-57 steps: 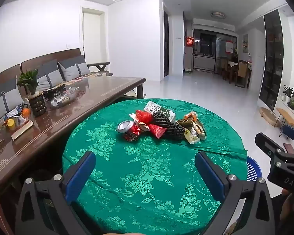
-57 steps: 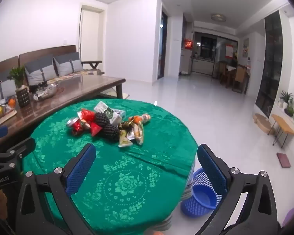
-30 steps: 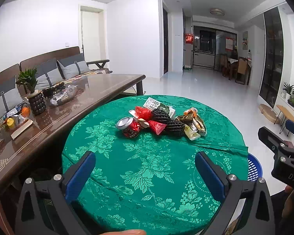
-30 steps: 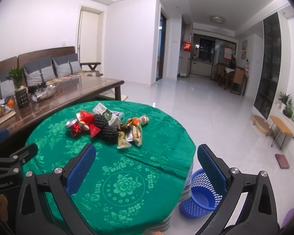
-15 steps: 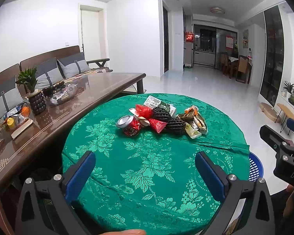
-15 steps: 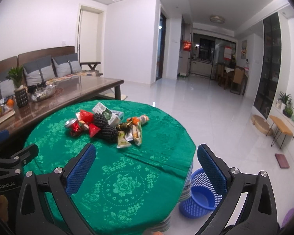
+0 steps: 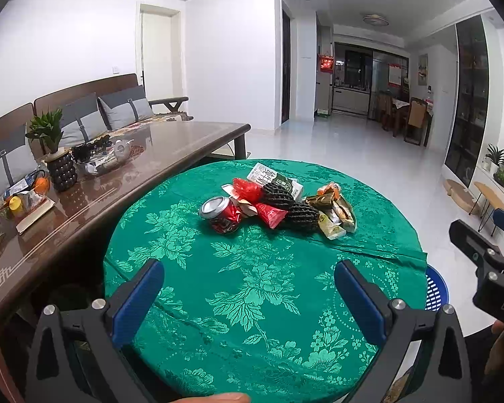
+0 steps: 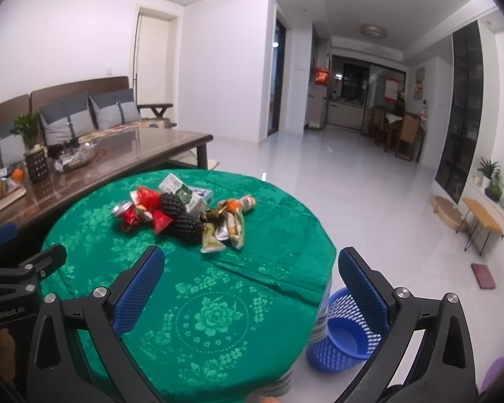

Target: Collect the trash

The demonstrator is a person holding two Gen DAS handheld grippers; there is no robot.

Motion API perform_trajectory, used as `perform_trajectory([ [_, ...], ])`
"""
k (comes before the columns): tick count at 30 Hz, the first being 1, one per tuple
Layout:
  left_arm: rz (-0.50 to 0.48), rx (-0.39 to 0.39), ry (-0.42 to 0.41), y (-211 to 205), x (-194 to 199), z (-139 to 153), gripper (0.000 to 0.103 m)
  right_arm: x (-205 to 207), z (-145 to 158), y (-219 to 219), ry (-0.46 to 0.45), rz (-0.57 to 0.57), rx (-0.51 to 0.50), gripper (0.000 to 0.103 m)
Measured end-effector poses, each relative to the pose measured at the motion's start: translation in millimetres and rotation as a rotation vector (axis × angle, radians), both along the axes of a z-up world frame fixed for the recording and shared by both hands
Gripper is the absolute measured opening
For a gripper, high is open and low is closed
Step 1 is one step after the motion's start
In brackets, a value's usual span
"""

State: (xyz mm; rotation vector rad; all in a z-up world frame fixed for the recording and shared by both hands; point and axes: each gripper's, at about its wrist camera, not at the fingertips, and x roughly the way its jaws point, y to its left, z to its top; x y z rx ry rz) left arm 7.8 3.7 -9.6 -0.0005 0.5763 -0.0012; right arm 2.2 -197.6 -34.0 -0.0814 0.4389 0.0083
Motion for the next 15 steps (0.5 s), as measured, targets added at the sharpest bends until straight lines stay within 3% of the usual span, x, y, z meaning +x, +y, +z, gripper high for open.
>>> perform_trajectory([
  [15,-0.006,-0.016,-0.002,-2.5,2.7,6.4,0.103,-4.1,5.9,-2.2,-0.017,0.0,0.004,0.103],
])
